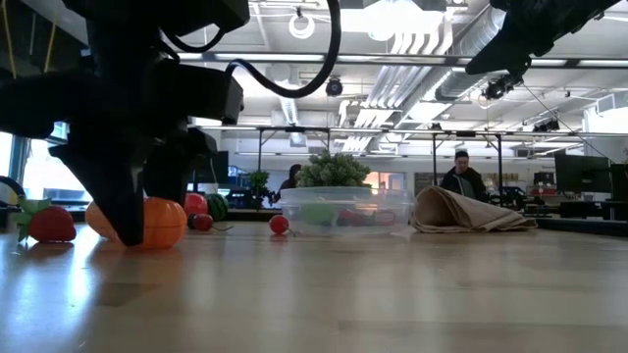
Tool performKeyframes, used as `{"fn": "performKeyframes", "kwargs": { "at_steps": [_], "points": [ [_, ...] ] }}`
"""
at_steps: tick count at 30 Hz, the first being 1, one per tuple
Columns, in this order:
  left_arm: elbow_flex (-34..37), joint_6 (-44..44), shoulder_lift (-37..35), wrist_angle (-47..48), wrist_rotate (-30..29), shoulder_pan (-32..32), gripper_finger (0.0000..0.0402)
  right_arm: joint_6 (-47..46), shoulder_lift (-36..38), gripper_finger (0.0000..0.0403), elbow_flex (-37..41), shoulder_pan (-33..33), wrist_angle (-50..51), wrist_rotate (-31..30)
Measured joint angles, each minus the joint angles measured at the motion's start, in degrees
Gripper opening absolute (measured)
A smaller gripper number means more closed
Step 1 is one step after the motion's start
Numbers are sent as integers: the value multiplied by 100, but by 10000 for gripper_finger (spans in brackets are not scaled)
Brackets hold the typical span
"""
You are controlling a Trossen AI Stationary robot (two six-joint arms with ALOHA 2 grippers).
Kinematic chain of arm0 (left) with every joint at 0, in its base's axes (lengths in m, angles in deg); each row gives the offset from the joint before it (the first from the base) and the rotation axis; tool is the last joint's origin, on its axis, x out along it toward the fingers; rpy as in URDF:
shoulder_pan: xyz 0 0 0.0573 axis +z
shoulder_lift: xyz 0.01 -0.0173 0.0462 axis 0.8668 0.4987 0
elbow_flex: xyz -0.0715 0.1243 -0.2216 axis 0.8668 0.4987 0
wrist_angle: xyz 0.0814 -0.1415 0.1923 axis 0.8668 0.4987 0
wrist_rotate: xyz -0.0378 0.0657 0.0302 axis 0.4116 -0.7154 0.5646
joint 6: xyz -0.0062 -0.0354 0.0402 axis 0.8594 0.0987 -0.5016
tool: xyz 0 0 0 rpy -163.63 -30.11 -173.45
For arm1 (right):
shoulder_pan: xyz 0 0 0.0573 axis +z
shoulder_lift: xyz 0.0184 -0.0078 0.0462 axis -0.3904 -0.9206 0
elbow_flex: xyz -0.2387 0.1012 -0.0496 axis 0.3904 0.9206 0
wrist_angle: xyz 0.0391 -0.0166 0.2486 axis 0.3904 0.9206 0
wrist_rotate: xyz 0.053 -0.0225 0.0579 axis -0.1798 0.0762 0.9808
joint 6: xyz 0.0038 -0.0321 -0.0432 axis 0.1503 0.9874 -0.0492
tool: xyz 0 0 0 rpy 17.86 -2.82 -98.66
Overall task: Pick and placing Produce into tupperware
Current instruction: Put the pumpkin into the container
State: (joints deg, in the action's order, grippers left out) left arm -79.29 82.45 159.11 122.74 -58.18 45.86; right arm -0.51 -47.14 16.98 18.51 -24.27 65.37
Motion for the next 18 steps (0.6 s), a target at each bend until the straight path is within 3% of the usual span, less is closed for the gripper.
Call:
{"fn": "performKeyframes", "kwargs": {
  "at_steps": [5,12,18],
  "points": [
    [0,1,-2,-2,0,-2,229,0,0,30,0,-2,1,0],
    [0,17,-2,-28,2,0,264,-1,0,30,0,-2,1,-2],
    [-266,-64,0,86,-199,-2,226,1,2,30,0,0,-1,-4]
  ]
}}
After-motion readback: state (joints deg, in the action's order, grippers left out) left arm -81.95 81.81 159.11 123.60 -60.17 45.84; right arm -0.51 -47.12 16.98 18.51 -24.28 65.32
